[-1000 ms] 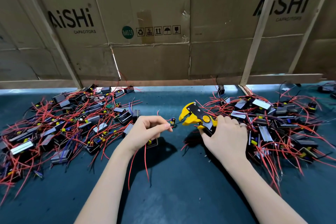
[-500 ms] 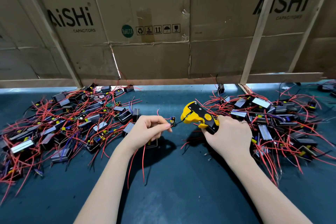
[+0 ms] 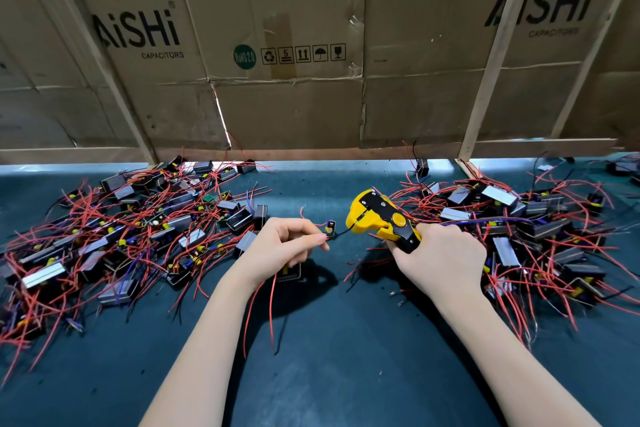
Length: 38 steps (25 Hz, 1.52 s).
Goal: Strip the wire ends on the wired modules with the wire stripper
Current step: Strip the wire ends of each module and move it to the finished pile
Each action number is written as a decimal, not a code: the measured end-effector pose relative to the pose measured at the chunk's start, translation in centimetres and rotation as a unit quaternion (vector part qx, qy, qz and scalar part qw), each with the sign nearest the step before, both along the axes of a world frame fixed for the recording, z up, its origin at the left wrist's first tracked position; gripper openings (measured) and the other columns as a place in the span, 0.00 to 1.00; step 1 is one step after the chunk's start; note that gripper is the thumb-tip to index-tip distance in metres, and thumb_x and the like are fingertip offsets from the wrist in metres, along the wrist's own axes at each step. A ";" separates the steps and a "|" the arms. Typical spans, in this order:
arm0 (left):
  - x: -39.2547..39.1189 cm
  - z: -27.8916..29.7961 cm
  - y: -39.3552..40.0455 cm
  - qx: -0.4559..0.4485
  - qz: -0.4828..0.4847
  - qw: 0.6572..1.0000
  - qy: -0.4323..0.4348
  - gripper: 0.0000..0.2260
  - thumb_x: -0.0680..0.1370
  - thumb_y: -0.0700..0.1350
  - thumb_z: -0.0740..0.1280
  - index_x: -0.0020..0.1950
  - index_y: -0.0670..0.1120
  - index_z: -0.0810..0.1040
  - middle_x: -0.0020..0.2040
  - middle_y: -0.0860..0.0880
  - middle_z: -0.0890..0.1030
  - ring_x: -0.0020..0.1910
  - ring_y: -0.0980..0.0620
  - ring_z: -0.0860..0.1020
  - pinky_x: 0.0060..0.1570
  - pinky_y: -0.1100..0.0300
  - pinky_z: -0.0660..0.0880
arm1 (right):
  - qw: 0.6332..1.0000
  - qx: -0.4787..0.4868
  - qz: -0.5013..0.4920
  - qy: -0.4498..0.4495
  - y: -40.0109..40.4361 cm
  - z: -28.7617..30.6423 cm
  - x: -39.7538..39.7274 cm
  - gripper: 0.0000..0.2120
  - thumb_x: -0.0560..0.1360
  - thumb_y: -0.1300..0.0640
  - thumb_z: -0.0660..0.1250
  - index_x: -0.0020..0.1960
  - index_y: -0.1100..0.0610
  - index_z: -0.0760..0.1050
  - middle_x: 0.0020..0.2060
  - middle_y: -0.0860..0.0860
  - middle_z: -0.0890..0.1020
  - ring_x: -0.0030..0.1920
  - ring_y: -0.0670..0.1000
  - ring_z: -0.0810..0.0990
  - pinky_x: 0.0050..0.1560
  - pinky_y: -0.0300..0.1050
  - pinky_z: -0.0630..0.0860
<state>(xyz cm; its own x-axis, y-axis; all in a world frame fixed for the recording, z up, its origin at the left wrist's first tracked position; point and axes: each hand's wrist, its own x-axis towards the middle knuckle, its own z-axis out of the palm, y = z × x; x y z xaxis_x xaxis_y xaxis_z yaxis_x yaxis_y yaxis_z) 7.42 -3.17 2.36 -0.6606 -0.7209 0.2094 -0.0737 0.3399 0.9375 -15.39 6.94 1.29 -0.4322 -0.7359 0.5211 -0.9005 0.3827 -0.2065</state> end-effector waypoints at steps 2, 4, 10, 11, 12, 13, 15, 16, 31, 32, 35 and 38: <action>0.1 0.1 0.1 0.005 -0.008 1.000 0.001 0.08 0.79 0.40 0.67 0.42 0.40 0.82 0.29 0.56 0.79 0.26 0.58 0.67 0.30 0.70 0.65 | 0.999 -0.030 0.024 0.015 0.1 -0.1 0.2 0.24 0.63 0.39 0.76 0.31 0.55 0.68 0.26 0.54 0.77 0.30 0.60 0.79 0.34 0.46 0.63; 0.1 0.1 0.0 0.003 0.010 1.000 0.008 0.07 0.78 0.39 0.68 0.41 0.41 0.82 0.33 0.55 0.81 0.31 0.59 0.72 0.37 0.71 0.69 | 0.998 -0.060 0.036 0.006 0.2 -0.3 0.2 0.23 0.64 0.41 0.77 0.34 0.58 0.71 0.27 0.56 0.77 0.32 0.61 0.78 0.38 0.50 0.67; -3.9 2.5 -2.4 -0.082 0.080 0.992 -0.058 0.08 0.77 0.47 0.70 0.40 0.46 0.83 0.31 0.51 0.80 0.32 0.56 0.73 0.37 0.62 0.70 | 0.978 -0.168 0.091 -0.082 0.3 0.3 0.2 0.24 0.69 0.33 0.60 0.35 0.55 0.67 0.28 0.51 0.74 0.32 0.60 0.75 0.41 0.53 0.71; -6.0 3.2 -2.9 -0.103 0.100 0.988 -0.063 0.08 0.77 0.47 0.69 0.40 0.46 0.83 0.30 0.51 0.79 0.31 0.56 0.73 0.36 0.59 0.71 | 0.974 -0.179 0.111 -0.086 0.3 0.3 0.3 0.24 0.69 0.33 0.60 0.36 0.55 0.67 0.29 0.50 0.73 0.32 0.59 0.75 0.41 0.52 0.70; -8.2 4.0 -3.5 -0.124 0.130 0.982 -0.056 0.07 0.77 0.45 0.69 0.40 0.46 0.83 0.31 0.48 0.81 0.32 0.55 0.74 0.38 0.56 0.73 | 0.970 -0.190 0.127 -0.088 0.3 0.4 0.3 0.23 0.69 0.34 0.60 0.36 0.55 0.67 0.30 0.49 0.73 0.32 0.58 0.74 0.41 0.52 0.70; -10.5 4.7 -4.0 -0.144 0.159 0.976 -0.041 0.06 0.77 0.43 0.69 0.42 0.44 0.84 0.35 0.45 0.83 0.34 0.55 0.77 0.43 0.55 0.75 | 0.967 -0.196 0.139 -0.090 0.3 0.3 0.3 0.21 0.69 0.35 0.61 0.36 0.55 0.67 0.30 0.48 0.73 0.32 0.58 0.74 0.40 0.51 0.69; -14.7 6.0 -4.7 -0.139 0.159 0.977 0.001 0.06 0.78 0.37 0.68 0.52 0.41 0.84 0.45 0.43 0.85 0.44 0.52 0.81 0.53 0.57 0.77 | 0.966 -0.191 0.150 -0.088 0.4 0.2 0.3 0.20 0.68 0.36 0.61 0.36 0.54 0.67 0.31 0.48 0.72 0.33 0.58 0.74 0.40 0.50 0.66; -16.2 6.5 -4.8 -0.105 0.130 0.986 0.012 0.12 0.78 0.35 0.67 0.61 0.41 0.80 0.51 0.41 0.85 0.51 0.51 0.81 0.58 0.59 0.76 | 0.968 -0.184 0.151 -0.082 0.5 0.1 0.2 0.20 0.68 0.36 0.61 0.37 0.54 0.67 0.31 0.48 0.72 0.33 0.58 0.74 0.39 0.50 0.65; 5.0 3.7 -11.5 -0.228 0.399 0.825 -0.327 0.12 0.71 0.34 0.66 0.49 0.46 0.83 0.49 0.45 0.85 0.50 0.44 0.80 0.52 0.53 0.76 | 0.981 -0.134 0.132 -0.052 -0.2 -0.5 0.6 0.23 0.69 0.33 0.60 0.36 0.54 0.67 0.31 0.48 0.72 0.33 0.57 0.75 0.37 0.49 0.65; 6.1 3.5 -11.7 -0.211 0.374 0.807 -0.406 0.11 0.72 0.35 0.67 0.50 0.46 0.82 0.50 0.44 0.84 0.51 0.42 0.80 0.51 0.53 0.77 | 0.982 -0.131 0.128 -0.047 -0.2 -0.6 0.5 0.23 0.69 0.33 0.60 0.36 0.53 0.67 0.31 0.47 0.72 0.33 0.57 0.75 0.37 0.48 0.65; 7.2 2.2 -11.4 -0.184 0.304 0.798 -0.486 0.11 0.72 0.38 0.68 0.53 0.47 0.80 0.51 0.46 0.82 0.52 0.44 0.79 0.51 0.54 0.76 | 0.983 -0.128 0.125 -0.049 -0.2 -0.9 0.2 0.22 0.69 0.33 0.60 0.35 0.52 0.65 0.30 0.47 0.71 0.33 0.56 0.75 0.37 0.48 0.65; 7.4 1.6 -10.6 -0.170 0.310 0.832 -0.427 0.09 0.73 0.39 0.70 0.51 0.48 0.79 0.41 0.50 0.83 0.45 0.47 0.80 0.45 0.56 0.76 | 0.982 -0.132 0.127 -0.048 -0.1 -1.0 0.1 0.22 0.69 0.33 0.60 0.35 0.52 0.63 0.30 0.46 0.70 0.33 0.56 0.74 0.37 0.49 0.67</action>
<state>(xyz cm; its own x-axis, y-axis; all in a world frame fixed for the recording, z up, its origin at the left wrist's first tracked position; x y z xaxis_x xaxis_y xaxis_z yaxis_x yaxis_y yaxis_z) 14.79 -13.79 3.97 -0.1963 -0.9736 0.1162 -0.9240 0.2233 0.3104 -15.25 6.84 0.33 -0.3100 -0.6707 0.6739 -0.9311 0.0707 -0.3579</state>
